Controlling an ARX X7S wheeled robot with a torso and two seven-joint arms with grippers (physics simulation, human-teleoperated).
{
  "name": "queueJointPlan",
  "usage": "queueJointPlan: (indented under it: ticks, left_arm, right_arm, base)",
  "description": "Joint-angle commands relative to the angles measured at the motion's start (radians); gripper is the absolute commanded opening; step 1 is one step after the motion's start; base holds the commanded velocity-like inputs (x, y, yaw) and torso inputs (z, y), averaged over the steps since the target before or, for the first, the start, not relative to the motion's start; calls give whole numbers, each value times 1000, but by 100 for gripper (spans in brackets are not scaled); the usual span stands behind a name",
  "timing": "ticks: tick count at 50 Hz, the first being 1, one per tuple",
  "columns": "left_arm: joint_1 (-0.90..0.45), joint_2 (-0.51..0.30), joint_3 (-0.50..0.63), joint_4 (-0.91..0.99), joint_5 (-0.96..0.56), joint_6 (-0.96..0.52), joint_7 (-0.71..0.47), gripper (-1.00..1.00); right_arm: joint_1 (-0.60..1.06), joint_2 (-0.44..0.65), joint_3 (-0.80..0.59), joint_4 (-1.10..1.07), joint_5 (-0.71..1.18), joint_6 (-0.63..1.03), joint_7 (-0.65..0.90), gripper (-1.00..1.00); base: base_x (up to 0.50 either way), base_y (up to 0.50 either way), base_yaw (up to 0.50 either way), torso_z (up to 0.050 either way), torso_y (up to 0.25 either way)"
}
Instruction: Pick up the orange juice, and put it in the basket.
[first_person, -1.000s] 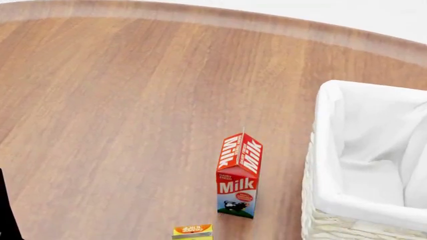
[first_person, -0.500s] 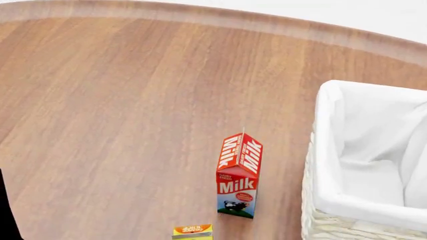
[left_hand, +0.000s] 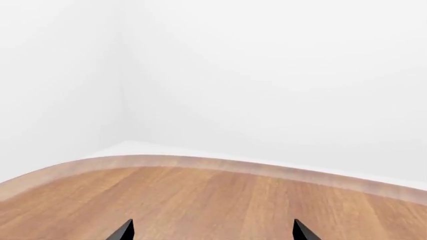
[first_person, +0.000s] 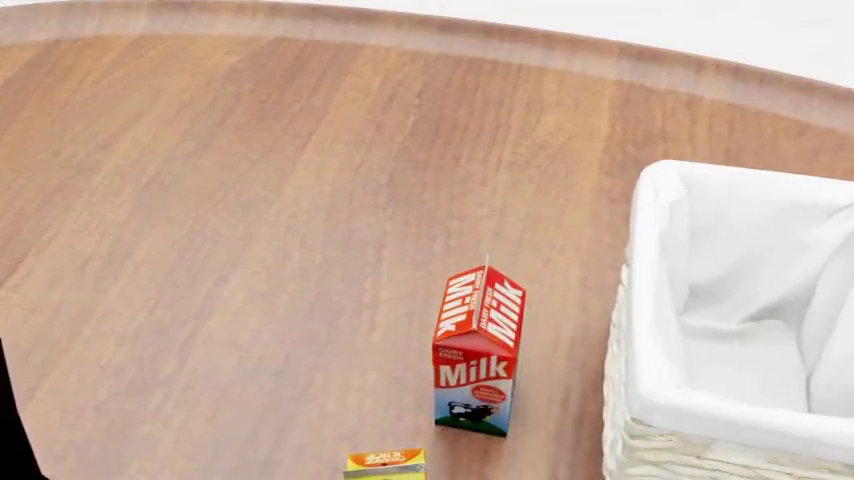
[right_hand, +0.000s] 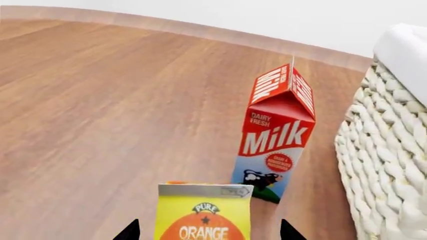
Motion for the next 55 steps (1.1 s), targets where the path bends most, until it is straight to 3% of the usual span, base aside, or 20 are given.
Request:
queueJointPlan:
  ticks: [1, 55]
  left_arm:
    - [7, 26, -39, 5, -25, 23, 29, 100]
    - [7, 10, -20, -13, -23, 42, 15, 100]
  right_arm:
    - [18, -22, 16, 78, 30, -27, -19, 100]
    - [124, 1, -26, 222, 136, -35, 10, 100]
  base:
    - [0, 0, 0, 0, 0]
    - [0, 0, 0, 0, 0]
